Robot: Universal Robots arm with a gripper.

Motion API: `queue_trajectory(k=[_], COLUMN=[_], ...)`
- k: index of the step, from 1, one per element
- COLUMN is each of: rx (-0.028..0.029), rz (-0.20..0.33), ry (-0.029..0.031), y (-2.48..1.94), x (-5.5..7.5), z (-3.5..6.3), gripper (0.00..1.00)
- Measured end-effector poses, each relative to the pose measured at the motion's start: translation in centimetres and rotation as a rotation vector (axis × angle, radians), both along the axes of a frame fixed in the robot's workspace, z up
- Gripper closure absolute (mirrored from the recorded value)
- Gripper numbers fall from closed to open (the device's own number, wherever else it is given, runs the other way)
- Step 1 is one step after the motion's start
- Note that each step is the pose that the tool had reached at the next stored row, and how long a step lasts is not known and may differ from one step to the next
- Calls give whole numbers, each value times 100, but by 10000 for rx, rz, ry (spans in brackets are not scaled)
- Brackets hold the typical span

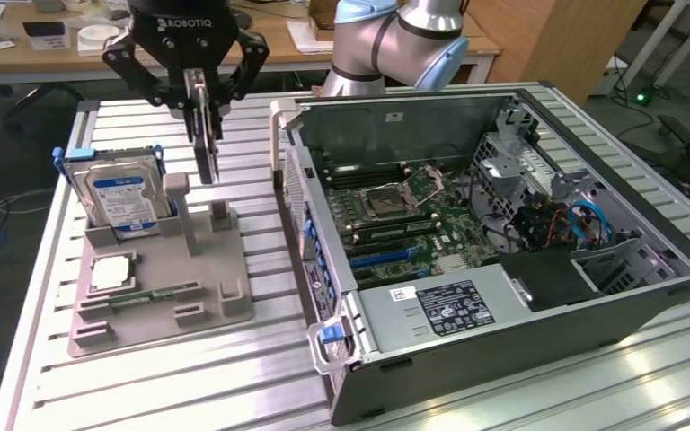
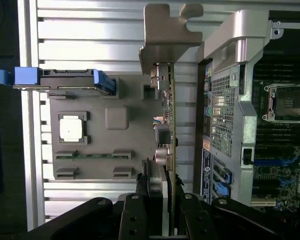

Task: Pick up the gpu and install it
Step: 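Pick up the gpu and move the gpu toward the slot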

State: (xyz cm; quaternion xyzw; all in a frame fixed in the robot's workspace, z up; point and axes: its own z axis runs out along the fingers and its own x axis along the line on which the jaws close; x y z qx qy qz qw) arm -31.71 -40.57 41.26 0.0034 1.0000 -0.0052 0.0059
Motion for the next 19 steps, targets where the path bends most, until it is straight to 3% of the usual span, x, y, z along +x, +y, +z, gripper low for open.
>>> queue_trajectory(k=[8,19], rx=[-1,0], rz=[0,1], ry=[2,1], y=[0,0], x=[0,54], z=[139,147], gripper=[72,72])
